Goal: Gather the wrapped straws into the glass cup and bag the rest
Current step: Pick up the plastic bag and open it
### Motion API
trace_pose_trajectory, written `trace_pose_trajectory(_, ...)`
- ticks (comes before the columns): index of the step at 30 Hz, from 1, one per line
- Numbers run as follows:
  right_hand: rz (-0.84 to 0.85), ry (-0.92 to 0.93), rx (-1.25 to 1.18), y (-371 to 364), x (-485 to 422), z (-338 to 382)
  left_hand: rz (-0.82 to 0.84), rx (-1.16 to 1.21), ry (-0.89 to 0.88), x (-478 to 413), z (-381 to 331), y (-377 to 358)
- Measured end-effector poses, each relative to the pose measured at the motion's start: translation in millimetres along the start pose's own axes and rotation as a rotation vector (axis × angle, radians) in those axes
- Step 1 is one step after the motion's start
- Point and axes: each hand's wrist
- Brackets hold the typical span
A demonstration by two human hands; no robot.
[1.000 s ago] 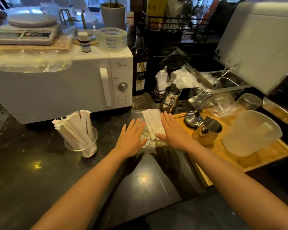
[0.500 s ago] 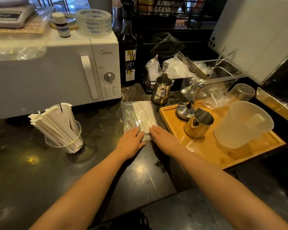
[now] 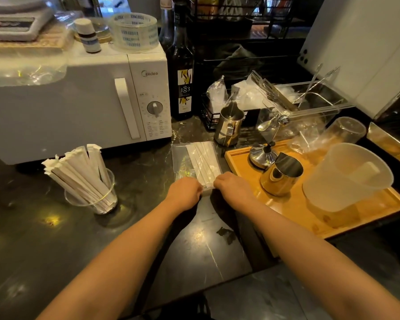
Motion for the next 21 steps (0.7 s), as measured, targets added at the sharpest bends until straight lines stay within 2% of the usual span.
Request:
trace_pose_trajectory(4,-0.072,0.012,0.02,15,-6,-2,0.002,0.047,0.031,-4,-8,16)
trace_pose_trajectory(11,-0.374,0.004,0.03,44,-28,-5,-0.048,0.174,0.075,-15,-19,57)
trace_pose_trajectory(18,-0.575,-0.052,-0.103,75,-50,6,-0.077,0.446,0.168,-8,-20,111)
trace_pose_trajectory(21,-0.577,-0.089,-0.233,88,-54,17,-0.081,0.527,0.188,1,-18,130)
Point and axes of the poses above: each hand's wrist, its own x-axis away from the middle knuckle, its own y-axis out of the back of the hand, z = x × y, and after that the axes turned 14 degrees about -z, right-handed
